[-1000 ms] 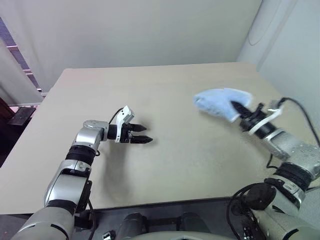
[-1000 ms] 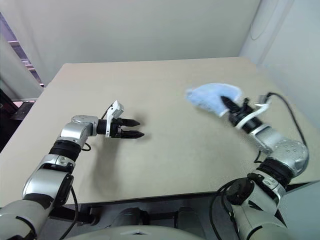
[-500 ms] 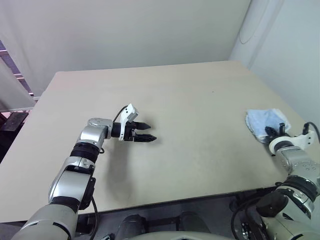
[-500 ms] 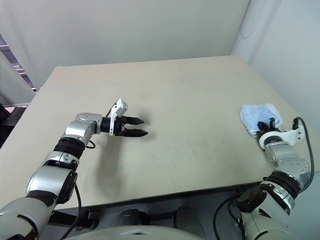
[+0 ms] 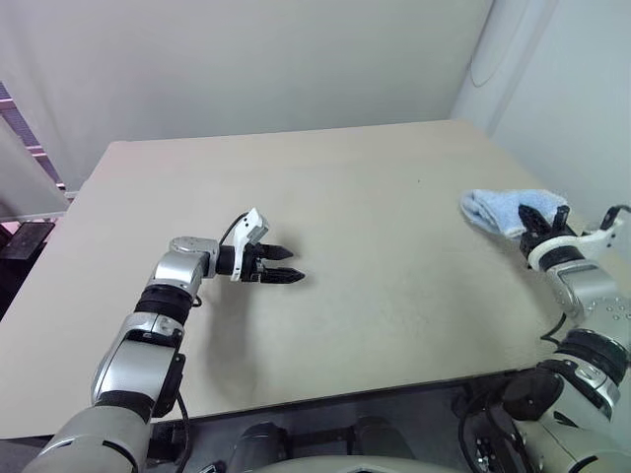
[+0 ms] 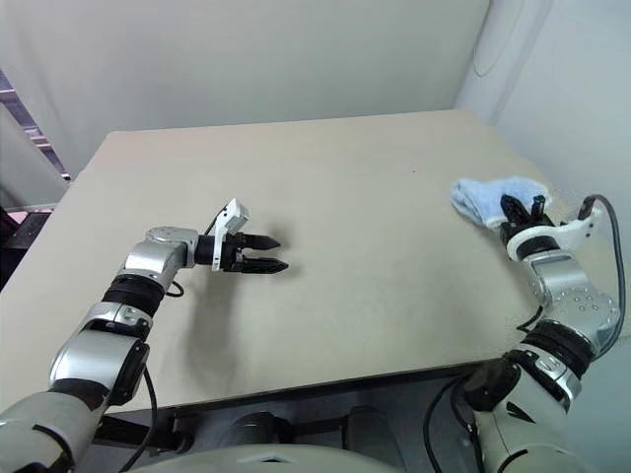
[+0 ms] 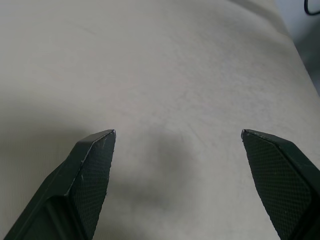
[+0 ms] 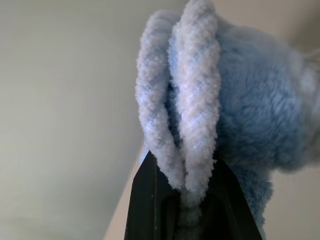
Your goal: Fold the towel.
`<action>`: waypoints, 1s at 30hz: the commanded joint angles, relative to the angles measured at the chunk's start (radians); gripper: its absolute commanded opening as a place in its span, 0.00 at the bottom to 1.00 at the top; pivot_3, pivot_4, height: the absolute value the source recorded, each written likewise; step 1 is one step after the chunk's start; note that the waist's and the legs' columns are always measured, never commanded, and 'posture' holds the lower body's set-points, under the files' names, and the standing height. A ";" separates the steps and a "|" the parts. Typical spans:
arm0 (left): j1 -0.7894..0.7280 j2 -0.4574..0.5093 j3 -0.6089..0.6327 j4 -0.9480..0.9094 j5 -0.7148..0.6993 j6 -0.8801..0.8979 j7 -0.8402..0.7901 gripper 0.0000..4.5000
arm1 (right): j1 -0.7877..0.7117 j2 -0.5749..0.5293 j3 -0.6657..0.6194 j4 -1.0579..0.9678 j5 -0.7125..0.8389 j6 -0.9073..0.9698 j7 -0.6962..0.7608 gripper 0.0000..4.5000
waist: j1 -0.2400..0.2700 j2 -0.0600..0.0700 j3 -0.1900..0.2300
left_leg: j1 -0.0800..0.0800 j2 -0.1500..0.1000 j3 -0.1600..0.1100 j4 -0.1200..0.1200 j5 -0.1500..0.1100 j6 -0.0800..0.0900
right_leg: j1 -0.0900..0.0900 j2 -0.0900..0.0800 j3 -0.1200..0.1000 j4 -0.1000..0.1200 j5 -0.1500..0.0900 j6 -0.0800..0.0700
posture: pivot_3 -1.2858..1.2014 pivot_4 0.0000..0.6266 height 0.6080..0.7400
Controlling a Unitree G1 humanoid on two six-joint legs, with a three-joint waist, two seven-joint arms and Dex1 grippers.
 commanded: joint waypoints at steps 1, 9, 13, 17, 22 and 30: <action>0.000 0.004 0.015 -0.045 -0.009 -0.001 0.007 0.95 | 0.016 -0.026 0.034 0.121 -0.062 -0.085 0.015 0.01 | 0.006 -0.001 0.000 | 0.000 0.000 0.000 0.000 0.000 0.000 | 0.000 0.000 0.000 0.000 0.000 0.000 | 0.52 0.00 1.00; 0.021 0.019 0.030 -0.059 -0.018 0.009 0.023 0.95 | 0.057 -0.086 0.107 0.332 -0.154 -0.169 0.098 0.01 | 0.020 -0.003 -0.001 | 0.003 -0.001 0.001 0.001 0.000 0.000 | 0.004 0.000 0.001 -0.001 0.000 -0.001 | 0.52 0.00 1.00; 0.030 0.020 0.033 -0.063 -0.020 0.014 0.028 0.95 | 0.057 -0.097 0.115 0.346 -0.148 -0.168 0.117 0.01 | 0.023 -0.004 -0.001 | 0.011 -0.001 0.001 0.001 -0.001 0.000 | 0.013 -0.003 0.000 -0.004 -0.002 -0.004 | 0.52 0.00 1.00; 0.024 0.020 0.035 -0.052 -0.018 0.015 0.029 0.95 | 0.043 -0.112 0.090 0.367 -0.123 -0.160 0.110 0.20 | 0.024 -0.004 0.000 | 0.011 -0.002 0.001 0.000 -0.001 0.000 | 0.013 -0.009 -0.001 -0.005 -0.002 -0.004 | 0.52 0.00 1.00; 0.009 0.017 0.037 -0.034 -0.017 0.012 0.032 0.95 | 0.033 -0.129 0.072 0.397 -0.111 -0.154 0.106 0.59 | 0.021 -0.003 0.000 | 0.011 -0.002 0.002 -0.003 -0.001 0.000 | 0.011 -0.009 0.000 -0.005 -0.002 -0.004 | 0.52 0.00 1.00; 0.005 0.027 0.039 -0.028 -0.014 0.013 0.029 0.95 | 0.127 -0.173 0.003 0.254 0.001 -0.010 0.141 1.00 | 0.027 -0.003 0.000 | 0.010 -0.002 0.002 -0.003 -0.001 0.000 | 0.012 -0.010 -0.001 -0.006 -0.002 -0.004 | 0.52 0.00 1.00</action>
